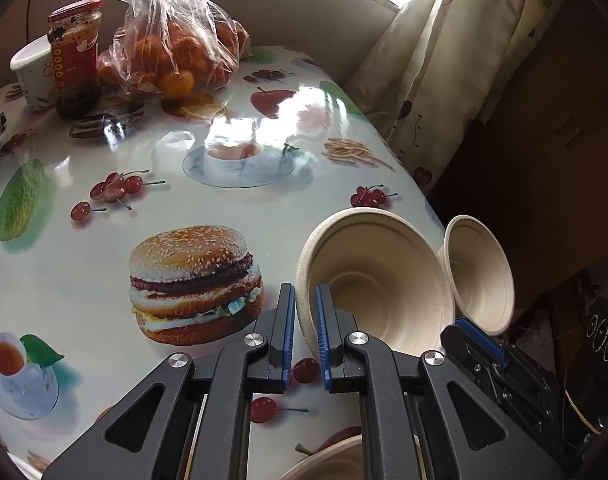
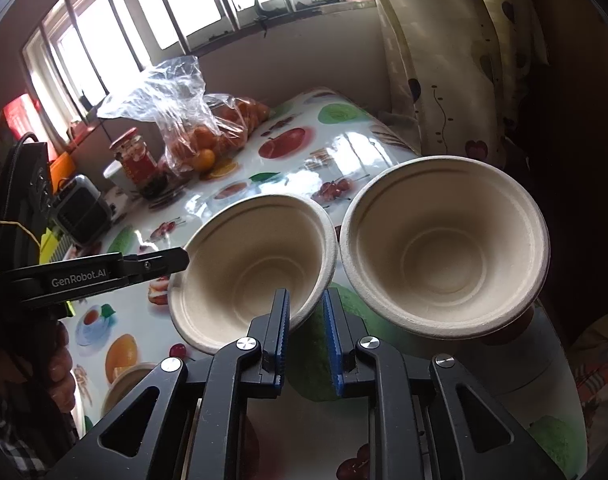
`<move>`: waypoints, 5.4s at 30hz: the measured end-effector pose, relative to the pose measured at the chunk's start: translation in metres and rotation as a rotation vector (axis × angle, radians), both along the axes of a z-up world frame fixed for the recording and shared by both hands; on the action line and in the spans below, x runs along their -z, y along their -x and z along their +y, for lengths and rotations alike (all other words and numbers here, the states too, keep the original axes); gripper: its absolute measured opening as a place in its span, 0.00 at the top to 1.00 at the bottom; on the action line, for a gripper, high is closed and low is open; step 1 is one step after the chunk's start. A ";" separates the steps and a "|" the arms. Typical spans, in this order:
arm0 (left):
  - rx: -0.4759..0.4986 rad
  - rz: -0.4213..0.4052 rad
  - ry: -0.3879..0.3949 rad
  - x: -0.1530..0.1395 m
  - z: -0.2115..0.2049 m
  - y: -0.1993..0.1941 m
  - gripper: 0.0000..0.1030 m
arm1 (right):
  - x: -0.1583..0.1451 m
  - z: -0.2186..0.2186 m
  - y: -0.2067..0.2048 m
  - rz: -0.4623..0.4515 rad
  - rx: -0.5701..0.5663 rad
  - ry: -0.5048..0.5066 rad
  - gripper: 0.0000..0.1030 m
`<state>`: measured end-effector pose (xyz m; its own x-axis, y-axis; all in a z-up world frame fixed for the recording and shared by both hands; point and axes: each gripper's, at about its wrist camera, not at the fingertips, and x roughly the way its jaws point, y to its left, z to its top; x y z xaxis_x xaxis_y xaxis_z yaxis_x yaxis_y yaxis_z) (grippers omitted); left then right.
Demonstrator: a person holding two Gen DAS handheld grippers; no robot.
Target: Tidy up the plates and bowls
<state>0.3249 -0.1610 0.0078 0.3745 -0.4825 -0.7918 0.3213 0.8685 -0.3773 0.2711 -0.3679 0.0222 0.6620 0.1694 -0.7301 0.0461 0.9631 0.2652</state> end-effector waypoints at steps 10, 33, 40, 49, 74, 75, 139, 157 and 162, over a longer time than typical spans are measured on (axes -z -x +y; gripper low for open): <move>-0.004 -0.001 -0.008 0.001 -0.003 -0.001 0.92 | 0.001 -0.001 0.000 -0.002 0.002 -0.003 0.83; -0.029 -0.026 0.003 -0.011 0.012 0.012 0.92 | -0.011 0.007 0.007 -0.036 -0.021 -0.016 0.83; -0.033 -0.049 0.011 -0.020 0.018 0.023 0.92 | -0.021 0.011 0.014 -0.059 -0.033 -0.015 0.83; -0.046 -0.073 0.037 -0.032 0.032 0.040 0.92 | -0.035 0.020 0.029 -0.093 -0.053 -0.010 0.83; -0.065 -0.099 0.050 -0.046 0.061 0.088 0.92 | -0.050 0.041 0.078 -0.134 -0.090 -0.023 0.83; -0.065 -0.100 0.051 -0.045 0.062 0.091 0.92 | -0.050 0.042 0.081 -0.136 -0.091 -0.023 0.83; -0.085 -0.032 0.022 -0.013 0.077 0.143 0.92 | -0.016 0.054 0.129 -0.065 -0.097 -0.049 0.83; -0.089 -0.015 0.014 -0.007 0.078 0.140 0.92 | -0.008 0.055 0.129 -0.051 -0.095 -0.053 0.83; -0.089 -0.010 0.012 -0.005 0.078 0.140 0.92 | -0.005 0.056 0.129 -0.047 -0.094 -0.053 0.83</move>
